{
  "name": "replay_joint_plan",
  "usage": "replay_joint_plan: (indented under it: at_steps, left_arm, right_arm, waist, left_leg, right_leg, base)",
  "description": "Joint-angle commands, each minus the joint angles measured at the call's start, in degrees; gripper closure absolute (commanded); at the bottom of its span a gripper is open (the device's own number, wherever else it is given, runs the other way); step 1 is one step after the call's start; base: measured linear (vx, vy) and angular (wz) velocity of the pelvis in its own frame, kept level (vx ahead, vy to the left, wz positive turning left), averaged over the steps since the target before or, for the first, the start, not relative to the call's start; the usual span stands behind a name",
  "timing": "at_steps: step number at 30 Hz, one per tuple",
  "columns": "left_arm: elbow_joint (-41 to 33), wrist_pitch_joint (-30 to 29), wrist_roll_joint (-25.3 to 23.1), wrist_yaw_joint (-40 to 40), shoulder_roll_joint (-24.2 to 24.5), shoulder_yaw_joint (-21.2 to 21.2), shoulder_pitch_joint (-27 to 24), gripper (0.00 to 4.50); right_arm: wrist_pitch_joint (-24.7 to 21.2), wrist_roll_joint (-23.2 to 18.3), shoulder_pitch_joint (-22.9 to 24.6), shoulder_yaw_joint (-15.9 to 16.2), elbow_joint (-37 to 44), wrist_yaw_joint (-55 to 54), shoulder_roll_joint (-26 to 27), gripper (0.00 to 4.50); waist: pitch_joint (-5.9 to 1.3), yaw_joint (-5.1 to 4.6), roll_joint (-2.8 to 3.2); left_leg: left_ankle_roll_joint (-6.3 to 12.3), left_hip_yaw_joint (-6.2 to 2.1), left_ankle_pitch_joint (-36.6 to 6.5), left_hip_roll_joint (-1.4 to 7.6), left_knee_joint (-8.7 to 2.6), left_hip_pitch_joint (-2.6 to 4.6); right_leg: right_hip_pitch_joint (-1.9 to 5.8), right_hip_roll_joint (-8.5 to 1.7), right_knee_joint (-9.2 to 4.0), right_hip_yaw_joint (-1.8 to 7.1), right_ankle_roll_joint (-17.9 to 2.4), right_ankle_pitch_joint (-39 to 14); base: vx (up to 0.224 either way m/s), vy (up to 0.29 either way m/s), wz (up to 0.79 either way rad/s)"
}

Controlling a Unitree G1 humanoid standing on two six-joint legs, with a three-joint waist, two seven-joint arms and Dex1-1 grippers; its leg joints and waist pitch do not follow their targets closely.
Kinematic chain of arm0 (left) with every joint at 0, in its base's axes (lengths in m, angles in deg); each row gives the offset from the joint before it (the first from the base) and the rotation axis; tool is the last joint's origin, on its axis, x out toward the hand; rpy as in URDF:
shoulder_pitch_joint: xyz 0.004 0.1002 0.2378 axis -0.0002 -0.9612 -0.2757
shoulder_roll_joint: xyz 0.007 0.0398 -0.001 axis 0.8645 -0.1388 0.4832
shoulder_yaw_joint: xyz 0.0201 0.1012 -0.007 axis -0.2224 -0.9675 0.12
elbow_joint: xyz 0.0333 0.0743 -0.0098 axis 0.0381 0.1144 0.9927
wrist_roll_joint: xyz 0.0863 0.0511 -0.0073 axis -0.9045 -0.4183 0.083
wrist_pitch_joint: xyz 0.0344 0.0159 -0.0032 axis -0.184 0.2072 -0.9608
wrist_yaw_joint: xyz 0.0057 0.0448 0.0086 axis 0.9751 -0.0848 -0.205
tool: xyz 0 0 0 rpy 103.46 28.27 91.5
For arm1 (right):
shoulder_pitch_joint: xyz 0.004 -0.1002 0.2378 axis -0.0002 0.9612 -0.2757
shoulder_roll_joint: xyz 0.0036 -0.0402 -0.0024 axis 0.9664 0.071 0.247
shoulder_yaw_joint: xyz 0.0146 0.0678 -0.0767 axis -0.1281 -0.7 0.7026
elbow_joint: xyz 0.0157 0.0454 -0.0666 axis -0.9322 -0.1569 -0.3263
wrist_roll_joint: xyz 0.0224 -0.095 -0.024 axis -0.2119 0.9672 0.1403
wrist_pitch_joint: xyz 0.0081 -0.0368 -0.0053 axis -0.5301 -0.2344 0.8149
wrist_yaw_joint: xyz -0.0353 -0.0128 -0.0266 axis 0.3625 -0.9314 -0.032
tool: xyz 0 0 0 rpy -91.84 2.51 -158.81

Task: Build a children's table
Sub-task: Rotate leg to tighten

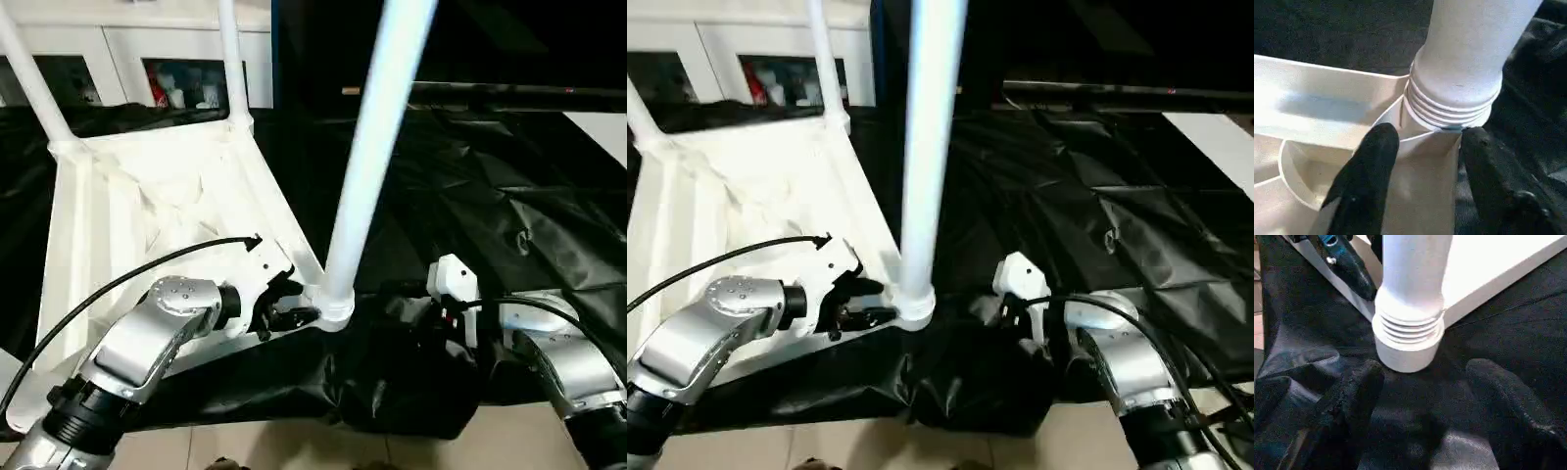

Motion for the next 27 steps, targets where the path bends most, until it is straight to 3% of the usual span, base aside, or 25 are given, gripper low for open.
replay_joint_plan:
  at_steps: [1, 2, 5, 6, 11, 12, 14, 24, 27]
  left_arm:
    - [-0.6, -1.6, -1.0, -0.1, 1.6, -1.2, -1.5, 2.30]
    - [-1.2, -1.6, -1.2, 0.0, 2.0, -1.2, -1.7, 2.37]
    - [-2.1, -0.8, -1.2, -0.8, 2.6, -1.4, -2.1, 2.52]
    - [-3.1, 0.0, 1.3, -2.6, 2.4, 0.7, -2.9, 2.33]
    - [-5.0, 0.0, 3.5, -5.6, 4.3, 2.1, -3.8, 2.12]
    - [-5.0, 0.0, 3.5, -5.6, 4.3, 2.1, -3.8, 1.81]
    - [-5.3, 0.3, 4.3, -7.0, 5.9, 3.2, -4.1, 1.72]
    - [-0.1, 2.5, 1.5, -8.7, 8.0, 1.4, -2.6, 1.72]
    - [2.0, 3.6, 1.8, -9.4, 6.8, 1.4, -2.1, 2.01]
  right_arm:
    - [-1.5, -0.7, 0.8, -0.6, 1.8, -0.1, -1.1, 1.31]
    - [-2.1, -0.7, 0.9, -0.6, 2.3, -0.1, -1.4, 1.31]
    - [-2.9, -0.7, 1.1, -0.9, 3.0, 0.0, -1.5, 1.31]
    - [-3.4, -0.7, 0.8, -1.0, 2.9, 0.0, -1.6, 1.31]
    - [-3.4, -1.1, 0.4, -0.9, 2.6, -0.1, -1.8, 1.31]
    - [-3.4, -1.1, 0.4, -0.9, 2.6, -0.1, -1.8, 1.31]
    - [-4.3, -1.8, 0.5, -0.8, 3.7, 0.3, -2.1, 1.31]
    - [-4.7, -2.1, 0.1, 0.0, 4.5, 1.7, -2.3, 1.31]
    - [-5.1, -2.2, -0.2, 0.2, 4.7, 1.5, -2.1, 1.31]
  waist:
    - [-3.75, 0.40, -0.07]
    - [-3.72, 0.31, -0.32]
    - [-3.72, 0.32, -0.23]
    - [-3.60, 0.30, -0.34]
    - [-3.53, 0.37, -0.26]
    - [-3.51, 0.31, -0.26]
    - [-3.40, 0.37, 0.06]
    - [-3.13, 0.30, 0.10]
    - [-3.08, 0.31, 0.22]
  left_leg:
    - [0.76, -0.75, -16.1, 0.82, -3.87, 0.41]
    - [0.85, -0.69, -16.0, 0.77, -3.85, 0.36]
    - [0.82, -0.74, -16.5, 0.78, -3.92, 0.40]
    - [0.76, -0.72, -16.7, 0.74, -3.93, 0.39]
    - [0.61, -0.75, -17.0, 0.77, -4.03, 0.42]
    - [0.59, -0.73, -17.0, 0.76, -4.03, 0.39]
    - [0.51, -0.73, -17.3, 0.73, -4.08, 0.47]
    - [0.03, -0.84, -18.8, 0.72, -4.32, 0.60]
    - [0.05, -0.81, -18.7, 0.67, -4.35, 0.55]
  right_leg:
    - [2.36, -2.46, -5.35, 1.90, -9.0, -19.9]
    - [2.32, -2.34, -5.42, 1.86, -9.0, -19.9]
    - [2.17, -2.31, -5.42, 1.81, -8.8, -20.1]
    - [2.11, -2.38, -5.50, 1.80, -8.7, -20.9]
    - [1.98, -2.38, -5.54, 1.85, -8.3, -21.4]
    - [1.97, -2.35, -5.48, 1.85, -8.4, -21.2]
    - [1.87, -2.30, -5.54, 1.90, -8.3, -21.3]
    - [1.68, -2.29, -5.73, 1.96, -7.5, -22.4]
    - [1.71, -2.25, -5.73, 1.96, -8.2, -21.3]
  base:
    - [0.000, 0.000, 0.00]
    - [0.000, 0.000, 0.00]
    - [0.000, 0.000, 0.00]
    - [0.000, 0.000, 0.00]
    - [0.000, 0.000, 0.00]
    - [0.000, 0.000, 0.00]
    - [0.000, 0.000, 0.00]
    - [0.000, 0.000, 0.00]
    - [0.000, 0.000, 0.00]
